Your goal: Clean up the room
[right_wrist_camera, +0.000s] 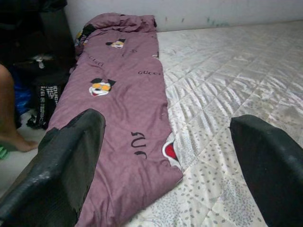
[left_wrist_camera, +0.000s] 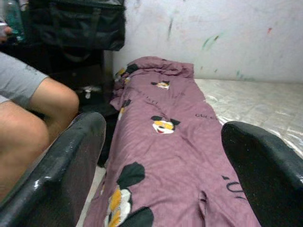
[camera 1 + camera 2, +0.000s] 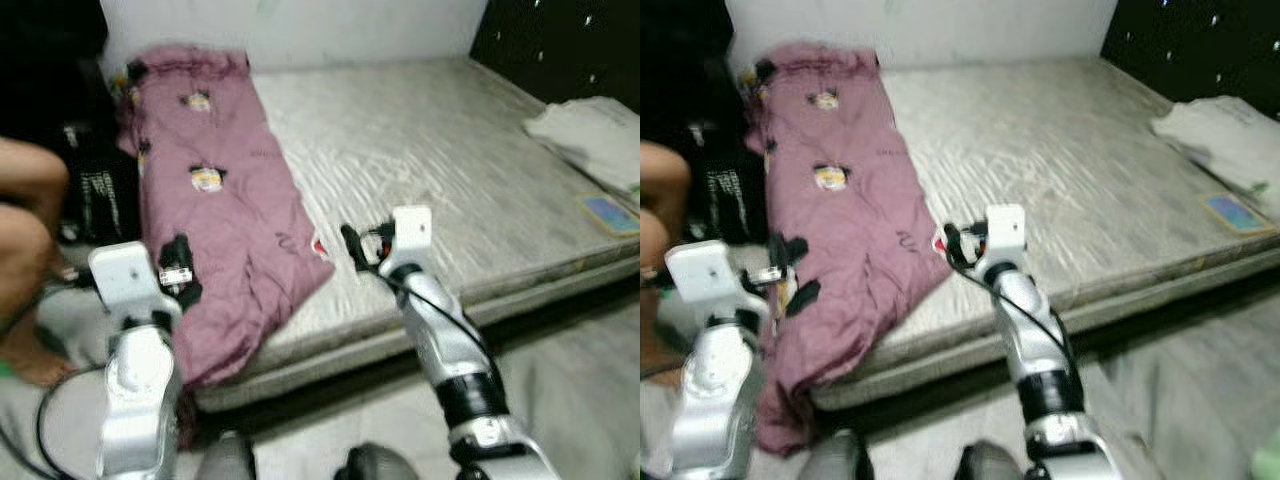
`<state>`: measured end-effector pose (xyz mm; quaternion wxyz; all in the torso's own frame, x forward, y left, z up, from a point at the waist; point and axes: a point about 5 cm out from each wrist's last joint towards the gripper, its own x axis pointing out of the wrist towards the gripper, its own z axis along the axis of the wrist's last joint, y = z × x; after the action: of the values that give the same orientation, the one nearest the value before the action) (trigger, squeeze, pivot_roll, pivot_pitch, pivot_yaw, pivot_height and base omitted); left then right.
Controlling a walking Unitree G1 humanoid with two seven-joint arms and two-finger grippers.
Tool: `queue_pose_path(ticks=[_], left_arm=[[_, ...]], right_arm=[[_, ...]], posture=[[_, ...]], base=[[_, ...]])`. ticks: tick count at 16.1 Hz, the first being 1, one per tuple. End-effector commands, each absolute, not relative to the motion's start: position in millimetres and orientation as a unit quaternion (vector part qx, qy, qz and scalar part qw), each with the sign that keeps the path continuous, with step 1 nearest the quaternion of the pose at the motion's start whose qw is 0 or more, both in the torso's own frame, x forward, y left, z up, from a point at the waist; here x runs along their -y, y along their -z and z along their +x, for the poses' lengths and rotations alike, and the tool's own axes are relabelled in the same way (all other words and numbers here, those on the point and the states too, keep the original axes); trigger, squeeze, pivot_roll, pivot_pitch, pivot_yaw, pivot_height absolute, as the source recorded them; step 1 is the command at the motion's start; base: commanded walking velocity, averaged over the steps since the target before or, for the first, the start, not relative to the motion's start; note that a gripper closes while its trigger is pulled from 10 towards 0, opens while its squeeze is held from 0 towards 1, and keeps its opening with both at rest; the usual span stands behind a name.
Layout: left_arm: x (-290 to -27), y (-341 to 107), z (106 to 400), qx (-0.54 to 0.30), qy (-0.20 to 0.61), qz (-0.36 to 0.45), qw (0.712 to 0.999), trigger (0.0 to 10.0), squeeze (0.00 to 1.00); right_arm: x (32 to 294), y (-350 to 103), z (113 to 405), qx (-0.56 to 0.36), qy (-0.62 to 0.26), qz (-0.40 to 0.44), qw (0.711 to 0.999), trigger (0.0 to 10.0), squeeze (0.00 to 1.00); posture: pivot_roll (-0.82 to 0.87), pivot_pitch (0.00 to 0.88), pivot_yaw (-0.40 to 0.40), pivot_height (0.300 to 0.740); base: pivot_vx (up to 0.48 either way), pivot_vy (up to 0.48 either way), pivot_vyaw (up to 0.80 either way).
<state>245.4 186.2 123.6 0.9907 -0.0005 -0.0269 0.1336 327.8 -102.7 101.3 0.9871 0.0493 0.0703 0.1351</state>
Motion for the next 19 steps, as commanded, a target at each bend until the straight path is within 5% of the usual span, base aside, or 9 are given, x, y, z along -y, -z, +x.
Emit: queue_pose_path(ticks=[1,6,14,19], left_arm=[[-189,-126,246,0.03,-0.143,0.004,0.989,10.0,0.0],[-191,-127,246,0.032,-0.157,0.008,0.987,10.0,0.0],[-202,-129,243,0.034,-0.208,0.022,0.977,10.0,0.0],[-194,-134,239,0.042,-0.183,0.004,0.982,10.0,0.0]], right_arm=[[100,-107,329,-0.062,-0.144,0.048,0.986,10.0,0.0],[97,-109,330,-0.056,-0.16,0.045,0.985,10.0,0.0],[80,-120,330,-0.035,-0.201,-0.034,0.978,10.0,0.0],[82,-121,333,-0.039,-0.214,0.012,0.976,10.0,0.0]], posture=[[-0.03,0.0,-0.048,0.661],[-0.03,0.0,-0.051,0.611],[-0.03,0.0,-0.066,0.611],[-0.01,0.0,-0.085,0.611]], base=[[0.0,0.0,0.0],[0.0,0.0,0.0],[0.0,0.0,0.0],[0.0,0.0,0.0]])
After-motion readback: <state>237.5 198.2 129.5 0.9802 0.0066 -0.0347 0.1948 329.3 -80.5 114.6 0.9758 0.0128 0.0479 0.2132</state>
